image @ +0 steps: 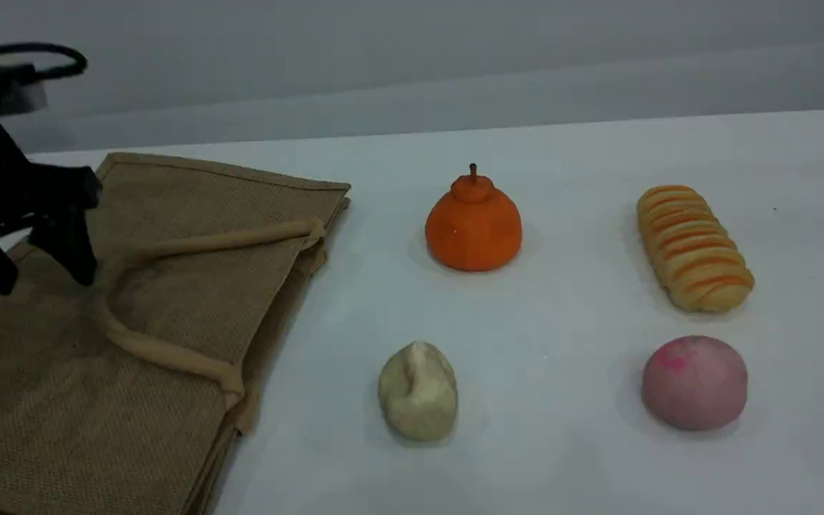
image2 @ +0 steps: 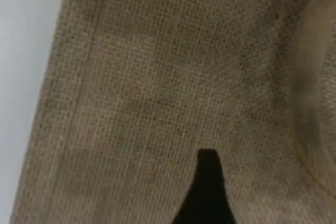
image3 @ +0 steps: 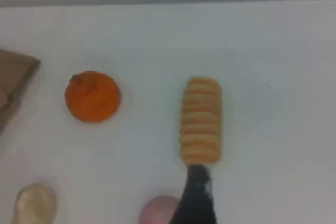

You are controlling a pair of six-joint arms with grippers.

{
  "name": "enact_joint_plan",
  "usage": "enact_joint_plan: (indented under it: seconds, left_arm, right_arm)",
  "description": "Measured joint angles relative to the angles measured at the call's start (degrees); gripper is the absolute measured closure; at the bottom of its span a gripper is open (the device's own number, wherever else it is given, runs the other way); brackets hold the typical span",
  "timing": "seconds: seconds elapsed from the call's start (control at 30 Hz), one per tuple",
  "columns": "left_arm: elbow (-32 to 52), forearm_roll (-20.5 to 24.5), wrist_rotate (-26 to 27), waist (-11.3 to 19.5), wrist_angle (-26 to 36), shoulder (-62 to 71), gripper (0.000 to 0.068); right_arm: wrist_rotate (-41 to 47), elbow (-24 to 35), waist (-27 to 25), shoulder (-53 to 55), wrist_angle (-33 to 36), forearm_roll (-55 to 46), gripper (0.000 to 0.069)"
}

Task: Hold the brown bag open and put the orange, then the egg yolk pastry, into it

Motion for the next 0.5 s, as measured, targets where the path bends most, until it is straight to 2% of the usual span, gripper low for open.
enact_joint_plan:
  seconds: [0.17, 0.5]
  left_arm:
    - [-2.42, -1.17, 0.0, -0.15, -0.3, 3.35, 0.015]
    - [-7.35, -0.97, 0.0, -3.46, 0.21, 9.67, 0.015]
  right_arm:
    - [0.0, 0.0, 0.0, 0.0, 0.29, 0.0, 0.014]
    - [0.0, 0.0, 0.0, 0.0, 1.14, 0.0, 0.014]
